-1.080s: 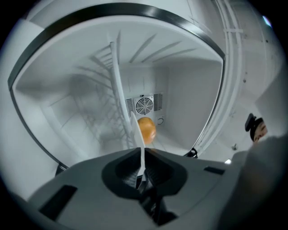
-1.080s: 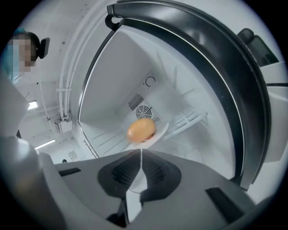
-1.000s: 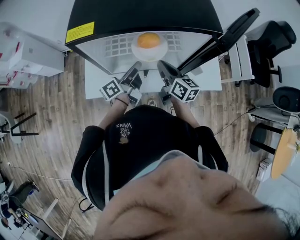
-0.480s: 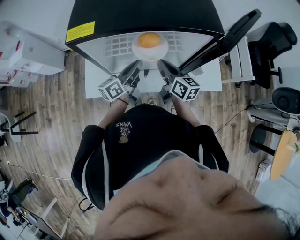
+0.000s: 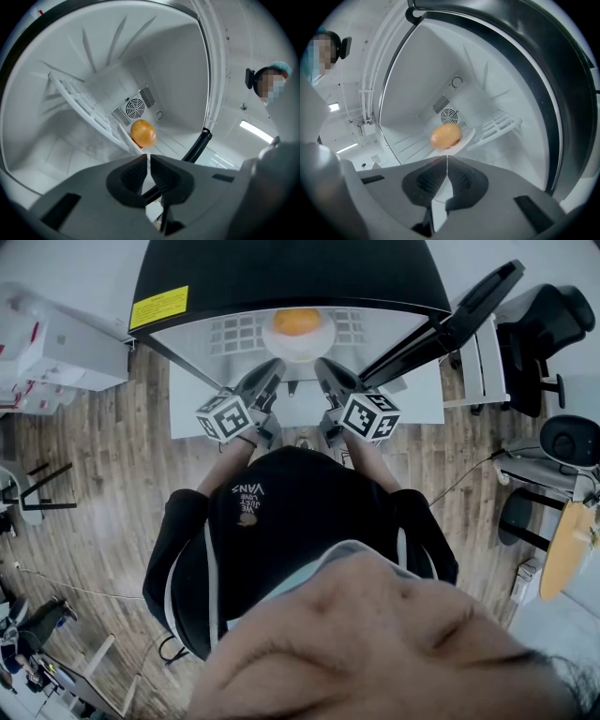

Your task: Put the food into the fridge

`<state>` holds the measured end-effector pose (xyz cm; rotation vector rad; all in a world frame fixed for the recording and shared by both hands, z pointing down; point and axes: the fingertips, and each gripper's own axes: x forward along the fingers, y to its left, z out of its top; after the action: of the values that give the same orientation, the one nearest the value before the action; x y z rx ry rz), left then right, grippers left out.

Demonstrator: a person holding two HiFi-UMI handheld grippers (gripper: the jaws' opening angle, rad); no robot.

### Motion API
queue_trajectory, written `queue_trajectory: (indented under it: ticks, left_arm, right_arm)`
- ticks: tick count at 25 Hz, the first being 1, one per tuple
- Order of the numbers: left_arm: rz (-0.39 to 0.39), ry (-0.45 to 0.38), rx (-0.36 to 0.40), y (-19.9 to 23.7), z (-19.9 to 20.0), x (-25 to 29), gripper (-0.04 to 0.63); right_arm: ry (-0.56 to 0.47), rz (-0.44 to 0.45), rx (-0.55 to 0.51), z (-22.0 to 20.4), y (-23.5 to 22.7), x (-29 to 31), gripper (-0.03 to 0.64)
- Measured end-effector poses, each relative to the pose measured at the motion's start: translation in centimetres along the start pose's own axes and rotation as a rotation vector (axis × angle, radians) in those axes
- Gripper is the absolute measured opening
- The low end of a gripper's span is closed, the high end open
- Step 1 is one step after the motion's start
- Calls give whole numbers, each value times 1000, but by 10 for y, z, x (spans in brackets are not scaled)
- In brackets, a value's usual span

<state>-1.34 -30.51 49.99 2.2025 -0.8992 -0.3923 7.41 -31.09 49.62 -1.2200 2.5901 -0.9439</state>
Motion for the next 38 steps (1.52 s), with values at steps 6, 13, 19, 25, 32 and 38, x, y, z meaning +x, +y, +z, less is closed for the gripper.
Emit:
queue_trajectory:
  ticks: [6,13,19,25,32,38]
  left_arm:
    - [8,6,18,2,3,4,29]
    - [24,13,27,5,8,8,29]
    - [32,14,26,9,11,13,29]
    - [22,14,23,14,12,19,29]
    - [11,20,34,14,12,24,29]
    - [11,27,33,13,11,26,29]
  right_arm:
    - [-1,-4,-6,3,-2,3,17]
    - [1,-4,-18,7,-4,10,17]
    - [5,-2,-19,10,-8,16,17]
    - [3,-3,-17,14,-12,21,17]
    - [6,-6,-29,18,-15,27,17]
    - [4,-2,-27,20,-16,30,17]
